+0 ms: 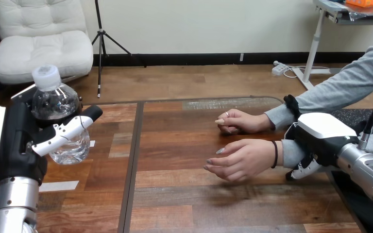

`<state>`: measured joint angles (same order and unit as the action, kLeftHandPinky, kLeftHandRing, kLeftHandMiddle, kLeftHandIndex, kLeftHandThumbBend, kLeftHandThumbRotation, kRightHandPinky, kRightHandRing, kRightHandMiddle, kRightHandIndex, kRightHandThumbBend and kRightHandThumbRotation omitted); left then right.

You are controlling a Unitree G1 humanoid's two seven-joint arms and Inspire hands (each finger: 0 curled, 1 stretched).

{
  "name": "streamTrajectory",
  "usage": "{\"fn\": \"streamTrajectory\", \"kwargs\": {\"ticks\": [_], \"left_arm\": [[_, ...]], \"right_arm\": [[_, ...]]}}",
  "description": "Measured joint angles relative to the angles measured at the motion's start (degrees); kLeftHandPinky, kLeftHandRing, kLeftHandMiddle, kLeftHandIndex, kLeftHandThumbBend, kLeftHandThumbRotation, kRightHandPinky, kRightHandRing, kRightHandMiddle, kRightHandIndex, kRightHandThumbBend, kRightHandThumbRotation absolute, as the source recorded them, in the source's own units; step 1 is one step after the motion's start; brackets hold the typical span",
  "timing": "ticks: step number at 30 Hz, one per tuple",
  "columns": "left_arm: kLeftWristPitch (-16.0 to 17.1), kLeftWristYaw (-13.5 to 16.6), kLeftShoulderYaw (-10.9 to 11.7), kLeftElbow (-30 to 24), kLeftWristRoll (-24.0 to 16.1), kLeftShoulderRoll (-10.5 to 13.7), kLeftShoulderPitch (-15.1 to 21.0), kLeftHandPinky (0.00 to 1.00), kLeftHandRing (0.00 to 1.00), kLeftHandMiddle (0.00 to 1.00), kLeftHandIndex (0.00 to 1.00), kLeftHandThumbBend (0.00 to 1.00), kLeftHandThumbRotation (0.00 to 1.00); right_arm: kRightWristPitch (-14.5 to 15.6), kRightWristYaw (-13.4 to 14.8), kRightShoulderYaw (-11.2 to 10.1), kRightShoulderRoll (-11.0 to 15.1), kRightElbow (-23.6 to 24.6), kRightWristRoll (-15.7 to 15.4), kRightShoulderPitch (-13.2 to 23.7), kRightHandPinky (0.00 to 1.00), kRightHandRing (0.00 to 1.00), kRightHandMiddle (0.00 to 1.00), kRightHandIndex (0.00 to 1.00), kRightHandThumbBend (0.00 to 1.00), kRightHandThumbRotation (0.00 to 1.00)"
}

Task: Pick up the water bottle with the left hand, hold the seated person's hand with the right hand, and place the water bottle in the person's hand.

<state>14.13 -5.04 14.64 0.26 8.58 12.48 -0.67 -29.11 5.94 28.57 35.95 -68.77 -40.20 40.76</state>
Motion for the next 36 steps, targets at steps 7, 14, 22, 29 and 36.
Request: {"fn": "streamTrajectory", "kwargs": {"ticks": [7,14,22,29,36], "left_arm": [[0.0,0.0,0.0,0.0,0.0,0.0,0.0,0.3,0.36,0.41,0.41,0.7,0.0],[0.0,0.0,0.0,0.0,0.0,0.0,0.0,0.3,0.36,0.41,0.41,0.7,0.0],[0.0,0.0,0.0,0.0,0.0,0.0,-0.1,0.3,0.36,0.41,0.41,0.7,0.0],[0.0,0.0,0.0,0.0,0.0,0.0,-0.1,0.3,0.37,0.41,0.41,0.7,0.0],[0.0,0.0,0.0,0.0,0.0,0.0,-0.5,0.3,0.37,0.41,0.41,0.7,0.0]], "right_arm": [[0.0,0.0,0.0,0.0,0.0,0.0,0.0,0.16,0.22,0.28,0.31,0.66,0.0],[-0.2,0.0,0.0,0.0,0.0,0.0,0.0,0.15,0.21,0.27,0.29,0.66,0.0],[-0.2,0.0,0.0,0.0,0.0,0.0,0.0,0.15,0.21,0.27,0.29,0.67,0.0],[-0.2,0.0,0.0,0.0,0.0,0.0,0.0,0.14,0.19,0.25,0.28,0.67,0.0],[-0.2,0.0,0.0,0.0,0.0,0.0,0.0,0.13,0.19,0.25,0.28,0.67,0.0]]}}
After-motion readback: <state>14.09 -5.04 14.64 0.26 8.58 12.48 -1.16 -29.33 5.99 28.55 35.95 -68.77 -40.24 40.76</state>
